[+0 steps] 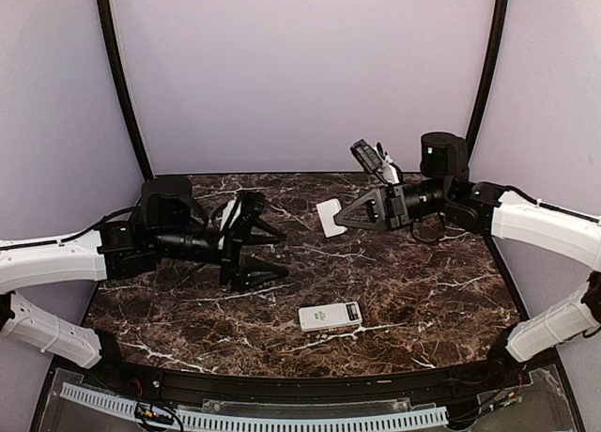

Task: Load the batteries into the remote control
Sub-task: Pass from the right arm to the left

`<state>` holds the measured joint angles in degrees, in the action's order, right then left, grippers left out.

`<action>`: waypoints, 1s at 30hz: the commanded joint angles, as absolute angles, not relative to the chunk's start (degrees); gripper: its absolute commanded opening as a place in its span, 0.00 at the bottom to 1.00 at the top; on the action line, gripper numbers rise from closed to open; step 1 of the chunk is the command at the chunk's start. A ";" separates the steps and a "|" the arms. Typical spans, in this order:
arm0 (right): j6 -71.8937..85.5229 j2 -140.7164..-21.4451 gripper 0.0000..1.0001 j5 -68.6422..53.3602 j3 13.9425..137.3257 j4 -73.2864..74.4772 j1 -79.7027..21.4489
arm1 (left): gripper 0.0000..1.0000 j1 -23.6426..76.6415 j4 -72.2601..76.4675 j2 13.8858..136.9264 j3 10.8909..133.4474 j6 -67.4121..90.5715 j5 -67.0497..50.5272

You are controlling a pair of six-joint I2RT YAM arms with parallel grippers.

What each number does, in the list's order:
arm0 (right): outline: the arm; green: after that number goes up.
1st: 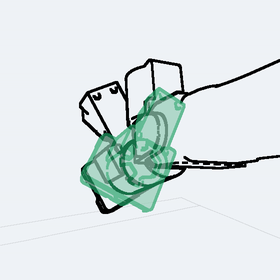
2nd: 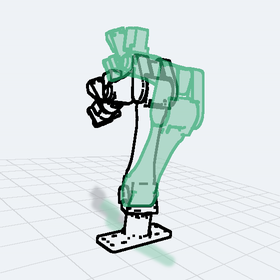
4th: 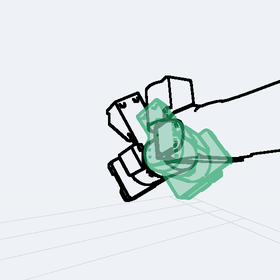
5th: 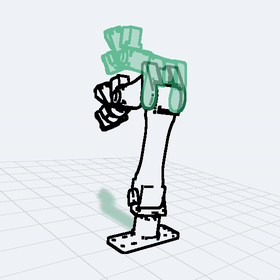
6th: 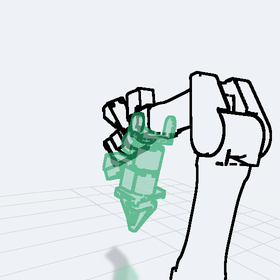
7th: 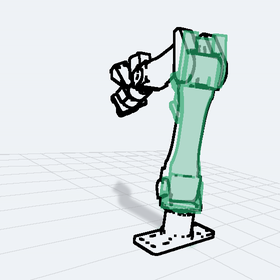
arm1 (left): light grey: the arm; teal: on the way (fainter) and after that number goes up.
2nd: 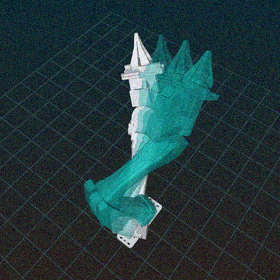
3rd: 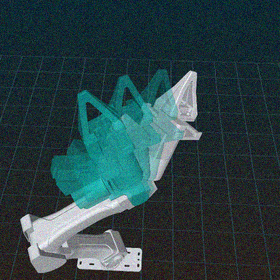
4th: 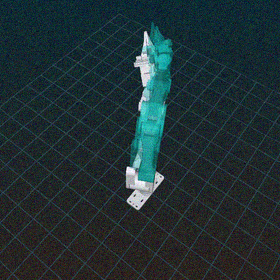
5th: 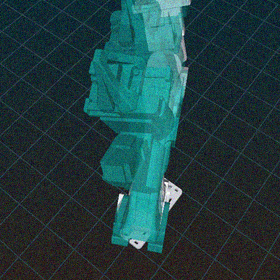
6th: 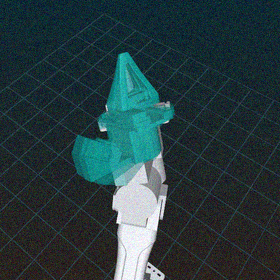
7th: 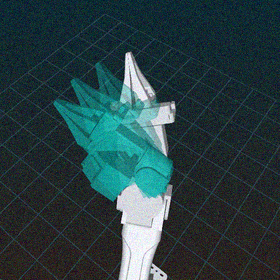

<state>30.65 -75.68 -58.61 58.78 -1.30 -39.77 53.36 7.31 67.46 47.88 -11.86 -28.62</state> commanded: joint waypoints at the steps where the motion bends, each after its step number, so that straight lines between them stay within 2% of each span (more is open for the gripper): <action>1: 28.69 -73.99 0.04 -65.17 62.53 -10.86 -42.82 | 0.67 51.33 15.15 66.86 52.08 0.06 -40.39; 8: 26.77 -74.52 0.04 -66.27 66.88 -12.66 -45.13 | 0.55 50.63 25.96 71.71 58.65 12.53 -46.53; 14: 25.64 -74.99 0.04 -65.39 68.42 -13.10 -46.35 | 0.43 50.71 30.06 74.63 61.07 16.75 -49.19; 19: 25.46 -75.86 0.04 -65.07 69.15 -13.75 -46.90 | 0.40 51.18 32.17 76.25 62.55 18.04 -48.99; 24: 25.31 -76.95 0.04 -64.96 69.99 -13.34 -47.20 | 0.32 52.03 32.41 77.54 63.85 17.93 -48.99; 30: 25.04 -77.34 0.04 -64.68 70.29 -13.11 -47.28 | 0.30 52.83 31.97 77.47 63.62 15.95 -49.43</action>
